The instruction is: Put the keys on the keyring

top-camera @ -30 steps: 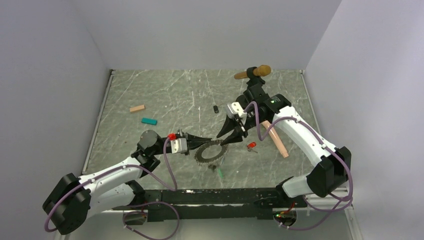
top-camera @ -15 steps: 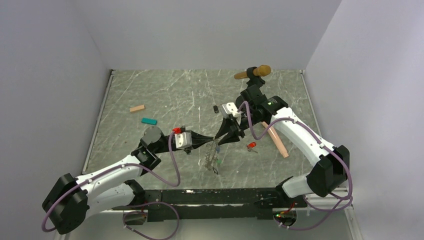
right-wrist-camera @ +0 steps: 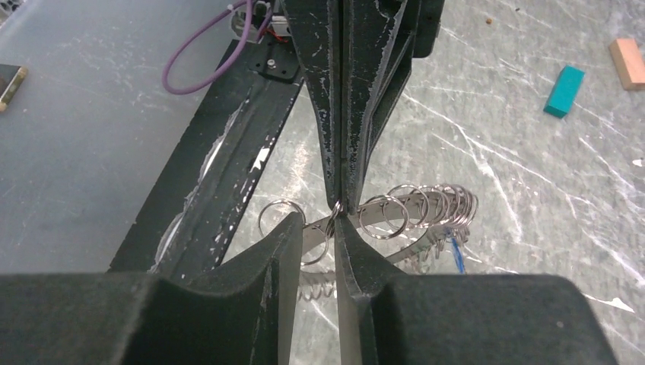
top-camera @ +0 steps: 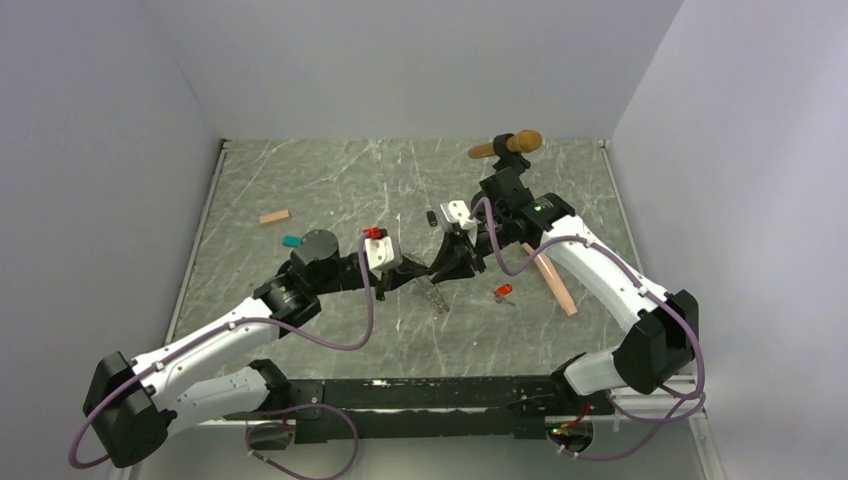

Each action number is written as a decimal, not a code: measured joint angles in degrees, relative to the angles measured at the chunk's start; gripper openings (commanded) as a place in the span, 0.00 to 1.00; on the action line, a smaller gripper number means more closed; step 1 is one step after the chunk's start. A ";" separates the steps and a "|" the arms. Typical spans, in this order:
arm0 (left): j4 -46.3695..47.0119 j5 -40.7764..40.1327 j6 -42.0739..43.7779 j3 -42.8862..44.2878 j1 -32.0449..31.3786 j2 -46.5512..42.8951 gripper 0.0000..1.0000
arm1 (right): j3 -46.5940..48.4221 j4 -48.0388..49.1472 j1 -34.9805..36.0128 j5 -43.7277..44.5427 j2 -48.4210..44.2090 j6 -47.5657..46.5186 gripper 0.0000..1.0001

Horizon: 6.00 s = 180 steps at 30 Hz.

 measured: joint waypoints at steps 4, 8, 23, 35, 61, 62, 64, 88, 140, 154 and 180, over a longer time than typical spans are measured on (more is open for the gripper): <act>-5.27 -1.97 0.02 2.51 -0.61 0.04 0.00 | -0.13 1.62 0.07 0.52 0.00 1.77 0.22; -10.51 -3.56 0.15 4.96 -1.25 0.50 0.00 | -0.44 2.95 0.15 1.27 0.00 3.61 0.11; -18.86 -8.85 -2.10 9.53 -2.84 1.84 0.56 | -0.55 4.02 0.37 1.99 1.22 5.90 0.00; 1.07 -15.32 -12.74 -11.17 -1.77 -21.55 0.54 | -5.03 4.39 0.37 -0.57 1.46 1.49 0.00; 22.51 -4.17 -17.73 -16.96 -1.95 -3.54 0.36 | -5.90 1.60 0.37 -5.25 2.21 -8.96 0.00; 22.25 -4.00 -17.73 -16.79 -1.97 -3.08 0.36 | -5.90 1.60 0.37 -5.25 2.25 -8.90 0.00; 21.73 -3.63 -17.68 -16.24 -1.97 -2.14 0.33 | -5.92 1.62 0.37 -5.25 2.27 -8.74 0.00; 2.80 -4.37 -13.53 -7.85 -1.97 -4.39 0.32 | -6.45 4.17 0.37 -4.81 2.93 -5.09 0.00; -36.68 -10.32 -2.93 16.83 -3.52 7.56 0.00 | -6.97 10.12 0.52 -3.52 3.23 5.05 0.35; -37.46 -11.98 -3.04 18.08 -4.46 9.07 0.00 | -7.30 17.05 1.22 -1.25 3.32 14.36 0.23; -15.50 -14.51 -11.61 -7.34 -2.10 -16.61 0.71 | -6.95 9.70 1.53 -1.81 3.87 4.96 0.00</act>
